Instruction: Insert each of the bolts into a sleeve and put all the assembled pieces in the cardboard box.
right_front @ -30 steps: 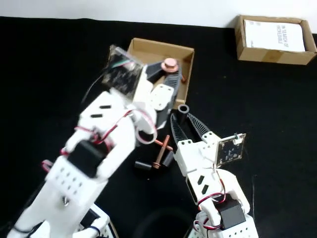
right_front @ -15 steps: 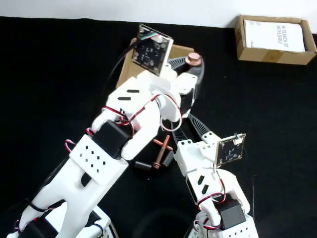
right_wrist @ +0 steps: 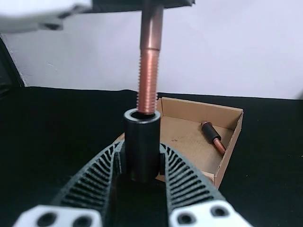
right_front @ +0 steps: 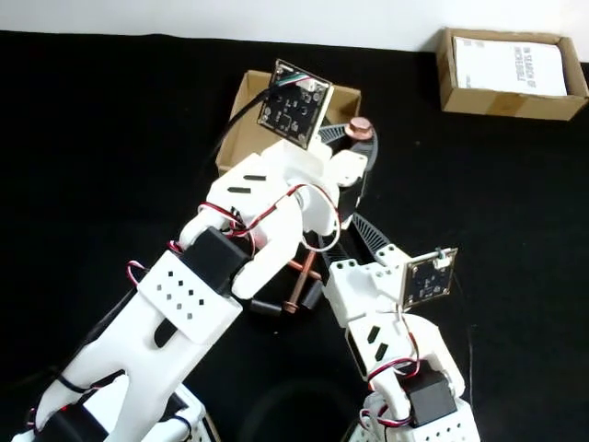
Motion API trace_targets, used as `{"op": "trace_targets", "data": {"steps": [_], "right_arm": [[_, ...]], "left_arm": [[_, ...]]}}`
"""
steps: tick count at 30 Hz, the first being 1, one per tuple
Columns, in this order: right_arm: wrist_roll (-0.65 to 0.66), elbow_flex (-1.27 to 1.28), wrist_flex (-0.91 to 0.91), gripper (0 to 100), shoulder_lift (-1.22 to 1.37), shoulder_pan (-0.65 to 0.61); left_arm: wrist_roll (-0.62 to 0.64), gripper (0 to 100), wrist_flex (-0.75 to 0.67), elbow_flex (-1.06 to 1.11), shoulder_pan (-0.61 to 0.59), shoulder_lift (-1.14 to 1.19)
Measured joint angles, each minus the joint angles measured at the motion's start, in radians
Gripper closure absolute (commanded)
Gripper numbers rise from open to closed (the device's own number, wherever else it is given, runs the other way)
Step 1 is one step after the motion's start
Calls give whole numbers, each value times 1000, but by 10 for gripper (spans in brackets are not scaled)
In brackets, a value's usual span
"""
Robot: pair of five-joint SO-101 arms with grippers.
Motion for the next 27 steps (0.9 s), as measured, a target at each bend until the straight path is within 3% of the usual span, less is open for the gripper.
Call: {"op": "trace_targets", "data": {"steps": [11, 20, 27], "right_arm": [[0, 2, 2, 992, 2, -2], [0, 2, 2, 992, 2, -2], [5, 2, 2, 992, 0, -3]], "left_arm": [[2, 992, -5, 110, 0, -15], [-2, 992, -5, 311, 35, -166], [-2, 990, 31, 336, 34, -219]]}}
